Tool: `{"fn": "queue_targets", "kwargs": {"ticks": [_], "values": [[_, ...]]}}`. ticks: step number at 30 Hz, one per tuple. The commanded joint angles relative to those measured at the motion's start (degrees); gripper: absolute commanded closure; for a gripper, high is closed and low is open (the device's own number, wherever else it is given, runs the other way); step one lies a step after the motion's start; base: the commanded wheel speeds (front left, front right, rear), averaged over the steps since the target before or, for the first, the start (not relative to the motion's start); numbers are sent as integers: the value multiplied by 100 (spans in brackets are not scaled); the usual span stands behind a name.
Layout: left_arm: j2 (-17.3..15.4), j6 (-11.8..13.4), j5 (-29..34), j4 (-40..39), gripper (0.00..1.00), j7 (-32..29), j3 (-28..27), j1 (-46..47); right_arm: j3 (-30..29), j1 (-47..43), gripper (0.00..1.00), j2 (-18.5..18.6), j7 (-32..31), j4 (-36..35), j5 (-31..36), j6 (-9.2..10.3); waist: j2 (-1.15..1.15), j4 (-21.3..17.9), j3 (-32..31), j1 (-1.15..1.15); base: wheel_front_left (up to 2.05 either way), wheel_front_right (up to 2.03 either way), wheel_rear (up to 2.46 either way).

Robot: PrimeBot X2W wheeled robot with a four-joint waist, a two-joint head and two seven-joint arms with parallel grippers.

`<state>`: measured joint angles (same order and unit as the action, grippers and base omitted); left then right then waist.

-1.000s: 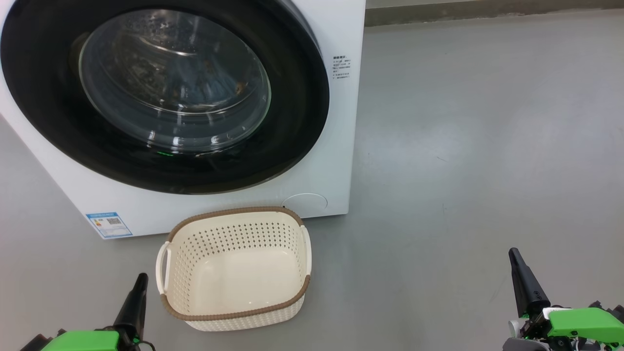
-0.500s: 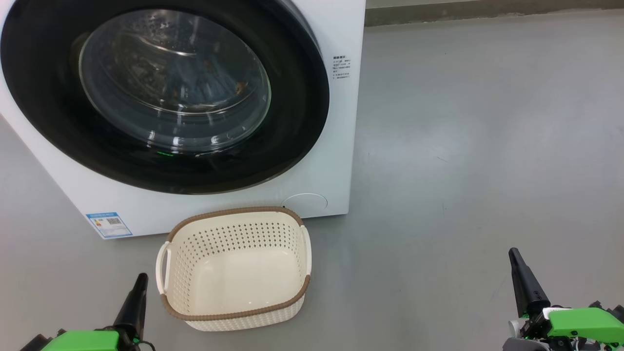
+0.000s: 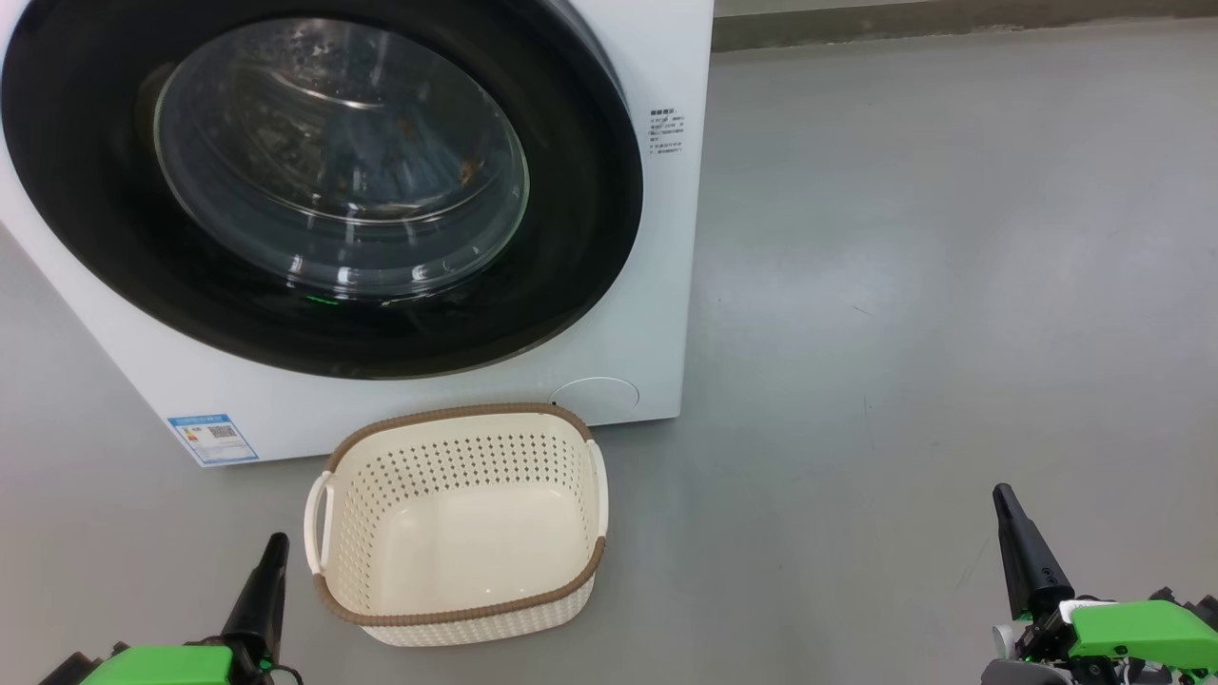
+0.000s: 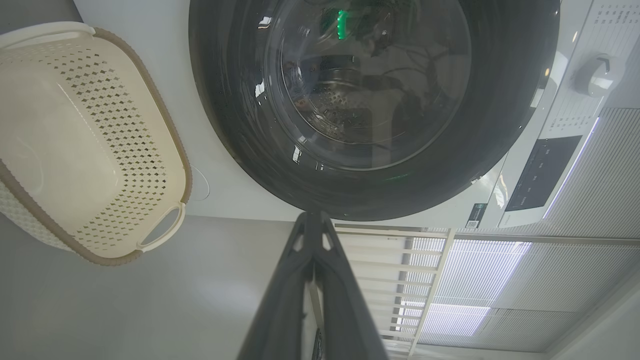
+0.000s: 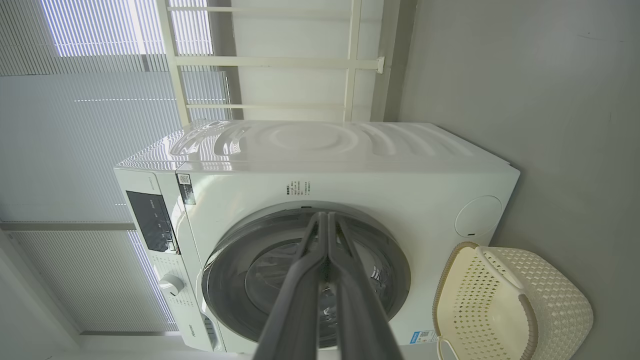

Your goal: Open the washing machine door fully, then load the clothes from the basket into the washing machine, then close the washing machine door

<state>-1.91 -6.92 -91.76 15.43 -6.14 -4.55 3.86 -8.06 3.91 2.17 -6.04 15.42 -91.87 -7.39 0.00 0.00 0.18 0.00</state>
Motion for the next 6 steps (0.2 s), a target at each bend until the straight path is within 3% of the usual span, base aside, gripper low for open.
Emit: {"fn": "queue_targets", "kwargs": {"ticks": [1,6], "values": [[-100,-57,-37,-138,100,-38,-200,233,155,227,100,71,-44,-140,-30,-10,0,0,0,0,0,0,0],[-99,-57,-37,-139,100,-38,-200,233,155,227,100,71,-44,-140,-30,-10,0,0,0,0,0,0,0]]}}
